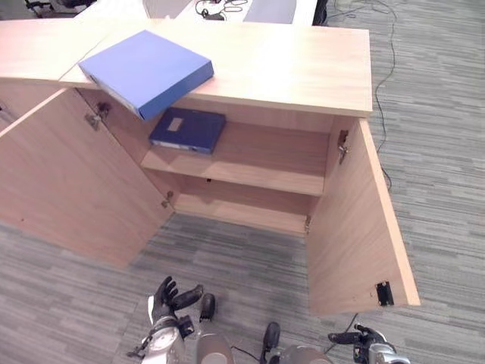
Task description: Put the empty folder in the office cabinet
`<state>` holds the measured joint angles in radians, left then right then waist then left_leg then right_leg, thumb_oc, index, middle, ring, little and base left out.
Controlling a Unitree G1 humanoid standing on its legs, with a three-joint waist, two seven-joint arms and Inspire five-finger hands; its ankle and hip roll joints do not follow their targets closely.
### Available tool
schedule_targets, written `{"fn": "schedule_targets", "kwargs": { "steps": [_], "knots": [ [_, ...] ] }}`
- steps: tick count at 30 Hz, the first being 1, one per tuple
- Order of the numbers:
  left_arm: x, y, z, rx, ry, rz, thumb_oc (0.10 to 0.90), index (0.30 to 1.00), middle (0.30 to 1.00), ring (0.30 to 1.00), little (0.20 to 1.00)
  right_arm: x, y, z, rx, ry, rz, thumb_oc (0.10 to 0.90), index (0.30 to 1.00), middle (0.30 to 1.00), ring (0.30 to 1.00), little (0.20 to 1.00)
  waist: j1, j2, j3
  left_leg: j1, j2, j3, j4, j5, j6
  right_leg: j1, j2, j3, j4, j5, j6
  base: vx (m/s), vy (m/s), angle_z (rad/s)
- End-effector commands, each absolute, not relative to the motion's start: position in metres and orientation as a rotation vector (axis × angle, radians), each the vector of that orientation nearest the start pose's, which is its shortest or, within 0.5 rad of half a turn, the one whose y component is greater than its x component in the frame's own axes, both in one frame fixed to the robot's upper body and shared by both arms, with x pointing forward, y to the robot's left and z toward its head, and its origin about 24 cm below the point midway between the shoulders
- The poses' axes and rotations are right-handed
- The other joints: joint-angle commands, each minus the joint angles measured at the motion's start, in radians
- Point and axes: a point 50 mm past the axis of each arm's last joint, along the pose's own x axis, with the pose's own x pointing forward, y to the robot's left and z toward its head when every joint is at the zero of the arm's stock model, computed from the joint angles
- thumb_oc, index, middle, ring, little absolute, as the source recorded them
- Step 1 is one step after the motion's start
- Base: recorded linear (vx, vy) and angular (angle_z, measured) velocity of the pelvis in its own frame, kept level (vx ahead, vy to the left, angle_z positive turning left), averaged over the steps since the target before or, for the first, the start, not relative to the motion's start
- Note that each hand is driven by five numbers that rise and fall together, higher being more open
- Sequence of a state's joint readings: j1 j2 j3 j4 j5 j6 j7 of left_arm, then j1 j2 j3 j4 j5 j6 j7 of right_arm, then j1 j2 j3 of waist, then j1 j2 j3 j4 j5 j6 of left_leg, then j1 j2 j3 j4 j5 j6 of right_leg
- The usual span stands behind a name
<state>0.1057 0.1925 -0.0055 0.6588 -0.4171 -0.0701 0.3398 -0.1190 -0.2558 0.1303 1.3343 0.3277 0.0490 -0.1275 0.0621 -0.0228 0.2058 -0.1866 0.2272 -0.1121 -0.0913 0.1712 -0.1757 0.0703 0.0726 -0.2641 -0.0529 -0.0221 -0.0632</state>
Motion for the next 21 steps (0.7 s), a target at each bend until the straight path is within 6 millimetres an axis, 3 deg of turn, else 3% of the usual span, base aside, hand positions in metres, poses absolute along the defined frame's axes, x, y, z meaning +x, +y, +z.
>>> {"fn": "schedule_targets", "kwargs": {
  "steps": [1,4,5,8,9,11,13,14,16,17,18,19,20,21],
  "knots": [
    [0.177,0.254,-0.075,0.0,0.506,0.538,0.8,0.9,0.9,0.9,0.9,0.087,-0.275,-0.153,-0.167,1.292,-0.402,0.8,0.9,0.9,0.9,0.9,0.041,0.027,-0.028,-0.024,0.004,0.023,0.049,-0.011,0.039,0.083,-0.198,0.072,0.067,-0.127,0.152,0.19,0.217,-0.39],
    [0.176,0.257,-0.074,0.027,0.511,0.535,0.8,0.9,0.9,0.9,0.9,0.083,-0.273,-0.154,-0.141,1.29,-0.41,0.8,0.9,0.9,0.9,0.9,0.035,0.03,-0.038,-0.027,0.003,0.048,0.089,-0.025,0.04,0.097,-0.234,0.073,0.069,-0.12,0.171,0.26,0.453,-0.28],
    [0.179,0.26,-0.071,0.068,0.507,0.509,0.8,0.9,0.9,0.9,0.9,0.079,-0.273,-0.155,-0.065,1.286,-0.462,0.8,0.9,0.9,0.9,0.9,0.027,0.015,-0.044,-0.05,-0.044,0.077,0.188,-0.083,0.057,0.102,-0.315,0.061,0.082,-0.057,0.208,0.21,0.408,-0.03],
    [0.182,0.267,-0.063,0.094,0.48,0.504,0.8,0.9,0.9,0.9,0.9,0.079,-0.269,-0.156,-0.003,1.271,-0.492,0.8,0.9,0.9,0.9,0.9,0.024,0.006,-0.051,-0.04,-0.072,0.101,0.207,-0.126,0.082,0.059,-0.352,0.083,0.113,-0.015,0.212,0.21,0.49,0.17],
    [0.185,0.277,-0.055,0.134,0.453,0.507,0.8,0.9,0.9,0.9,0.9,0.077,-0.262,-0.159,0.093,1.257,-0.534,0.8,0.9,0.9,0.9,0.9,0.02,-0.01,-0.054,-0.048,-0.123,0.143,0.235,-0.181,0.122,0.019,-0.414,0.076,0.119,0.105,0.238,0.14,0.525,-0.22],
    [0.185,0.283,-0.051,0.144,0.442,0.521,0.8,0.9,0.9,0.9,0.9,0.087,-0.26,-0.157,0.186,1.206,-0.588,0.8,0.9,0.9,0.9,0.9,0.017,-0.016,-0.051,-0.063,-0.152,0.169,0.247,-0.208,0.146,-0.011,-0.447,0.061,0.11,0.182,0.248,0.09,0.49,-0.48],
    [0.184,0.287,-0.046,0.143,0.425,0.539,0.8,0.9,0.9,0.9,0.9,0.11,-0.256,-0.153,0.304,1.107,-0.647,0.8,0.9,0.9,0.9,0.9,0.026,-0.013,-0.046,-0.082,-0.165,0.206,0.252,-0.227,0.164,-0.042,-0.474,0.002,0.094,0.243,0.257,0.0,0.398,-0.55],
    [0.18,0.295,-0.043,0.145,0.416,0.566,0.8,0.9,0.9,0.9,0.9,0.129,-0.255,-0.147,0.441,1.01,-0.728,0.8,0.9,0.9,0.9,0.9,0.048,0.002,-0.054,-0.069,-0.156,0.255,0.23,-0.26,0.163,-0.016,-0.471,-0.133,0.07,0.217,0.264,0.01,0.333,-0.8],
    [0.18,0.296,-0.043,0.143,0.415,0.572,0.8,0.9,0.9,0.9,0.9,0.125,-0.257,-0.148,0.465,1.015,-0.76,0.8,0.9,0.9,0.9,0.9,0.048,-0.002,-0.057,-0.065,-0.164,0.267,0.221,-0.259,0.17,-0.011,-0.459,-0.146,0.075,0.208,0.263,0.05,0.283,-0.97],
    [0.179,0.295,-0.047,0.134,0.435,0.578,0.8,0.9,0.9,0.9,0.9,0.109,-0.249,-0.155,0.496,1.054,-0.807,0.8,0.9,0.9,0.9,0.9,0.039,-0.008,-0.061,-0.042,-0.197,0.27,0.187,-0.257,0.186,-0.029,-0.413,-0.094,0.102,0.149,0.242,0.06,0.241,-0.56],
    [0.179,0.295,-0.047,0.134,0.435,0.579,0.8,0.9,0.9,0.9,0.9,0.108,-0.249,-0.155,0.496,1.054,-0.808,0.8,0.9,0.9,0.9,0.9,0.041,-0.009,-0.061,-0.04,-0.197,0.272,0.185,-0.256,0.186,-0.032,-0.414,-0.091,0.106,0.146,0.242,0.02,0.228,-0.26],
    [0.179,0.294,-0.048,0.127,0.438,0.583,0.8,0.9,0.9,0.9,0.9,0.099,-0.247,-0.158,0.525,1.065,-0.83,0.8,0.9,0.9,0.9,0.9,0.031,-0.007,-0.058,-0.036,-0.211,0.285,0.176,-0.238,0.201,-0.052,-0.38,-0.059,0.125,0.108,0.219,0.03,0.057,-0.08],
    [0.178,0.294,-0.048,0.127,0.439,0.583,0.8,0.9,0.9,0.9,0.9,0.099,-0.247,-0.158,0.525,1.067,-0.83,0.8,0.9,0.9,0.9,0.9,0.032,-0.006,-0.062,-0.027,-0.209,0.273,0.173,-0.257,0.193,-0.047,-0.376,-0.048,0.127,0.096,0.227,0.02,0.174,-0.06],
    [0.182,0.289,-0.05,0.106,0.436,0.567,0.8,0.9,0.9,0.9,0.9,0.076,-0.255,-0.161,0.514,1.134,-0.925,0.8,0.9,0.9,0.9,0.9,0.006,0.008,-0.047,0.0,-0.224,0.276,0.155,-0.245,0.204,-0.094,-0.284,0.033,0.173,-0.008,0.18,0.06,0.117,0.0]
  ]
}}
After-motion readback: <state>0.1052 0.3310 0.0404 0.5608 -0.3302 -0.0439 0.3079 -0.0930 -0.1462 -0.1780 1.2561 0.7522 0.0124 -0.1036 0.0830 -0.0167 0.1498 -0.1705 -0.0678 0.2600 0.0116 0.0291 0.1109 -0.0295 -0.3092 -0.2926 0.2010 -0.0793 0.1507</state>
